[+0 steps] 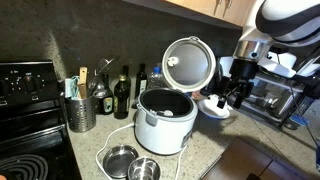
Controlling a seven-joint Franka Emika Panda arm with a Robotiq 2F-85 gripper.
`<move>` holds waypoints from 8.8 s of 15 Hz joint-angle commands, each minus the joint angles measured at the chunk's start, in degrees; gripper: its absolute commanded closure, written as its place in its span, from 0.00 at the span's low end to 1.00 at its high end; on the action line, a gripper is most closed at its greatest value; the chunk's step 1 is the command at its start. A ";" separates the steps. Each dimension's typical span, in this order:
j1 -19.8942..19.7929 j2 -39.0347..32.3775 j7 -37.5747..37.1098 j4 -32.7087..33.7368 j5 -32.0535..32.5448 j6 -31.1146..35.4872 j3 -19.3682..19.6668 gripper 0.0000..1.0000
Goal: Close the lid on the rice cooker
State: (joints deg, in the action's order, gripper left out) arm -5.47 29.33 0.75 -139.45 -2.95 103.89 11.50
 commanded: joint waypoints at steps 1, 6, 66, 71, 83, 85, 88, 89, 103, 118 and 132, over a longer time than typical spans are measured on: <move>-1.23 -0.15 0.50 0.10 -0.50 -0.14 -1.01 0.00; -1.23 -0.15 0.50 0.10 -0.51 -0.14 -1.00 0.00; -1.69 -21.95 34.48 35.88 0.30 0.34 0.05 0.91; -0.43 -17.59 31.66 27.69 4.40 3.46 -2.21 0.91; 4.39 -7.93 8.35 9.56 35.23 8.37 -14.57 0.91; 5.89 -7.15 7.49 7.48 37.19 8.33 -15.33 0.91; 7.75 -5.81 4.74 4.21 39.71 9.62 -15.87 0.91; 8.30 -5.22 3.60 2.91 40.74 10.14 -16.03 0.91; 13.70 3.11 -10.09 -11.60 52.10 23.98 -15.44 0.41; 19.73 -0.11 35.13 -10.50 10.93 24.18 -1.86 0.00; 10.64 -9.90 27.17 15.23 -2.56 -13.71 -3.05 0.00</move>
State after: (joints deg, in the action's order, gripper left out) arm 6.89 22.38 30.11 -130.07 -3.30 94.67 9.26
